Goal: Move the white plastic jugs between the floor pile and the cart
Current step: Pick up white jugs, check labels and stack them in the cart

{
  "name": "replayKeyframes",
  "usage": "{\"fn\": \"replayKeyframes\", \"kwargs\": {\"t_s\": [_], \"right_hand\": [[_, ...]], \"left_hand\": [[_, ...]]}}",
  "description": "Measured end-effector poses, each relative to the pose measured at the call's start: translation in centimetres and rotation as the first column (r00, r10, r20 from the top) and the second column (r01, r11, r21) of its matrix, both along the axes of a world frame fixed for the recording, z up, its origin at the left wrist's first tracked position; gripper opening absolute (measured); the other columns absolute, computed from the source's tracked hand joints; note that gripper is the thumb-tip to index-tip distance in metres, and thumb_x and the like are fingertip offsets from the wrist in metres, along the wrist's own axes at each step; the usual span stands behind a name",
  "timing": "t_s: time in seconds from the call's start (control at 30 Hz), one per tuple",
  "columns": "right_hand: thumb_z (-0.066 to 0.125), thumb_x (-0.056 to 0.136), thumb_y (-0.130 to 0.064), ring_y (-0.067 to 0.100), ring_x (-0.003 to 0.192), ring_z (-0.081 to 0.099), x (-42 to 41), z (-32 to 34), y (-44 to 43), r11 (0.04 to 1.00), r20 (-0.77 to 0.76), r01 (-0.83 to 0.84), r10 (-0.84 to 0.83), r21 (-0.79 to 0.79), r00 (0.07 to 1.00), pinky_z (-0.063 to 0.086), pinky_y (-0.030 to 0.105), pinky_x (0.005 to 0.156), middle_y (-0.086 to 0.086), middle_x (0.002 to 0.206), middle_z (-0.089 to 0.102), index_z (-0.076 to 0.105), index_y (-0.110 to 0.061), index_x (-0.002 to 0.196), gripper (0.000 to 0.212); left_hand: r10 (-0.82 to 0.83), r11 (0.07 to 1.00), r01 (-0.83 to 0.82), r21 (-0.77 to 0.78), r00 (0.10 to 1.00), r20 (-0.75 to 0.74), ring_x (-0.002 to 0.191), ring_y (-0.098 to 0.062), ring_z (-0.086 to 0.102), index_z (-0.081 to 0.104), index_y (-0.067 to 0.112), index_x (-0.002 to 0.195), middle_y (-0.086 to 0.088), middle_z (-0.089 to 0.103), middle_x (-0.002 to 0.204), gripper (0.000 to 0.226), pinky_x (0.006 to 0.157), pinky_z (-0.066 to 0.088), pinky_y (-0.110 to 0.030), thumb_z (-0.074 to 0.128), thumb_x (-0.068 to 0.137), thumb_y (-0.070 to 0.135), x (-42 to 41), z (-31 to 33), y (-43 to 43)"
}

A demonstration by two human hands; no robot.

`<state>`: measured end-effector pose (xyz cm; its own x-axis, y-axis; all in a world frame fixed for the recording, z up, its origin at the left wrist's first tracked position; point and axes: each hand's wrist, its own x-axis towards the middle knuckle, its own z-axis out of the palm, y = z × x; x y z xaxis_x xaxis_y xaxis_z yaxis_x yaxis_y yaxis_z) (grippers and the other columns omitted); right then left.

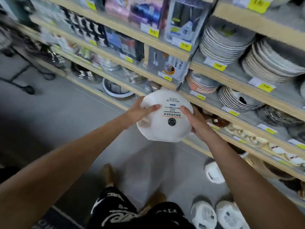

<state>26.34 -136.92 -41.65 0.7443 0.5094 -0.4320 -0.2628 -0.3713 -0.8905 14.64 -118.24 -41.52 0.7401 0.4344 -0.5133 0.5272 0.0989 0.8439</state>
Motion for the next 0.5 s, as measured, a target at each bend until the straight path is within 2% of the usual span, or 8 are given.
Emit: {"fn": "replayKeyframes", "kwargs": {"t_s": [0.1,0.2,0.37,0.43,0.5], "right_hand": [[0.059,0.093,-0.034,0.004,0.081,0.069,-2.2,-0.2,7.0,0.997,-0.028,-0.08,0.08,0.01,0.996,0.058,0.029,0.073,-0.007,0.101,0.071,0.058,-0.032,0.098,0.006],[0.059,0.093,-0.034,0.002,0.073,0.07,-4.8,-0.5,14.3,0.992,-0.07,-0.12,0.122,0.023,0.99,0.056,0.023,0.057,-0.015,0.091,0.072,0.057,-0.031,0.103,0.011],[0.063,0.089,-0.045,0.018,0.1,0.068,-9.0,-1.5,25.8,0.981,-0.102,-0.196,0.195,-0.003,0.976,0.057,0.045,0.084,-0.003,0.115,0.07,0.055,-0.032,0.119,0.035],[0.063,0.088,-0.047,0.02,0.105,0.066,-10.6,-1.8,30.2,0.977,-0.091,-0.214,0.213,0.001,0.973,0.056,0.048,0.088,-0.002,0.118,0.068,0.053,-0.032,0.123,0.039],[0.065,0.087,-0.047,0.019,0.106,0.065,-12.0,-1.9,34.0,0.97,-0.103,-0.242,0.243,0.02,0.964,0.056,0.046,0.088,-0.002,0.12,0.066,0.053,-0.031,0.124,0.042]], "left_hand": [[0.071,0.997,-0.071,-0.035,0.997,-0.018,0.111,-0.017,0.053,0.031,0.028,0.141,0.005,0.05,0.129,0.081,0.083,0.048,-0.032,0.072,0.076,0.053,-3.8,-0.3,6.1],[0.152,0.987,-0.154,-0.049,0.988,-0.035,0.108,-0.016,0.052,0.032,0.028,0.141,0.005,0.049,0.127,0.077,0.079,0.044,-0.03,0.07,0.078,0.052,-7.5,-0.2,12.4],[0.254,0.966,-0.256,-0.042,0.966,-0.047,0.086,-0.005,0.052,0.031,0.026,0.139,0.005,0.051,0.118,0.071,0.062,0.041,-0.024,0.067,0.083,0.048,-12.9,-0.2,22.3],[0.304,0.952,-0.306,-0.025,0.951,-0.054,0.088,-0.008,0.054,0.034,0.024,0.138,0.003,0.053,0.121,0.07,0.067,0.044,-0.026,0.069,0.082,0.047,-14.9,-0.2,26.2],[0.328,0.945,-0.328,-0.004,0.943,-0.051,0.087,-0.007,0.057,0.04,0.025,0.133,0.004,0.057,0.118,0.067,0.065,0.045,-0.026,0.071,0.079,0.05,-16.7,0.0,29.7]]}}
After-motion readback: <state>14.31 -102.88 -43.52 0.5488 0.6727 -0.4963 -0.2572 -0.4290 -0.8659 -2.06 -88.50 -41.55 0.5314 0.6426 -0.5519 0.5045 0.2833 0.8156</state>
